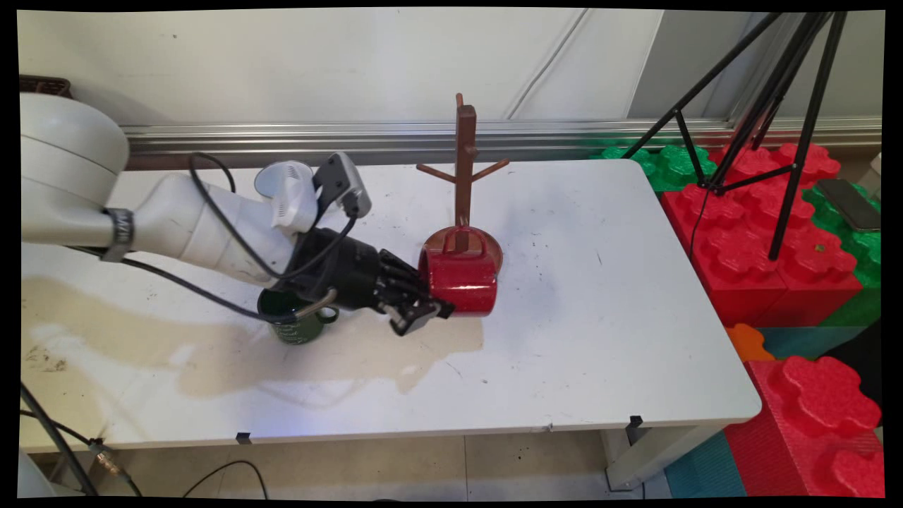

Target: Place the picked object on the table

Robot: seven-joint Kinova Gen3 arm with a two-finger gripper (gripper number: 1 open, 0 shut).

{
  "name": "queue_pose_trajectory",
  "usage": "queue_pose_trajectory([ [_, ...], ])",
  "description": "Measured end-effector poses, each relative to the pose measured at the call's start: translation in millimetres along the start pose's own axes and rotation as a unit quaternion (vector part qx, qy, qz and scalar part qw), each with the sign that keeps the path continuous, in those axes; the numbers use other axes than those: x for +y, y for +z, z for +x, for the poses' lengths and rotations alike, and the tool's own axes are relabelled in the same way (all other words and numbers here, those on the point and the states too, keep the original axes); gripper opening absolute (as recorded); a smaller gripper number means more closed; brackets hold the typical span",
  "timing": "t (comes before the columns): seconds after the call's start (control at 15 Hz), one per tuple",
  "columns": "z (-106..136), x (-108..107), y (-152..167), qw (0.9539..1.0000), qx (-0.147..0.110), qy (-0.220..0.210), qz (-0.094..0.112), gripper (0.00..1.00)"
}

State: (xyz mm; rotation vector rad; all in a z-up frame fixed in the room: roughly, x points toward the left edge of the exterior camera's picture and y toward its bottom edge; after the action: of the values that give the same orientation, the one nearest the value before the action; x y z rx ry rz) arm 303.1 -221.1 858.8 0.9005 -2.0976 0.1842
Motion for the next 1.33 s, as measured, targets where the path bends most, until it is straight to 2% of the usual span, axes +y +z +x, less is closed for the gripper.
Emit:
queue_pose_trajectory([
  [0.27,10,3,-18,0.9985,-0.026,0.046,0.015,0.00],
  [0.47,20,4,-28,0.9942,-0.058,0.085,0.028,0.00],
  [0.67,29,4,-34,0.9876,-0.095,0.116,0.044,0.00],
  [0.87,33,7,-40,0.9785,-0.142,0.133,0.068,0.00],
  [1.13,36,13,-41,0.9691,-0.181,0.135,0.100,0.00],
  [1.33,40,20,-36,0.9610,-0.208,0.122,0.136,0.00],
])
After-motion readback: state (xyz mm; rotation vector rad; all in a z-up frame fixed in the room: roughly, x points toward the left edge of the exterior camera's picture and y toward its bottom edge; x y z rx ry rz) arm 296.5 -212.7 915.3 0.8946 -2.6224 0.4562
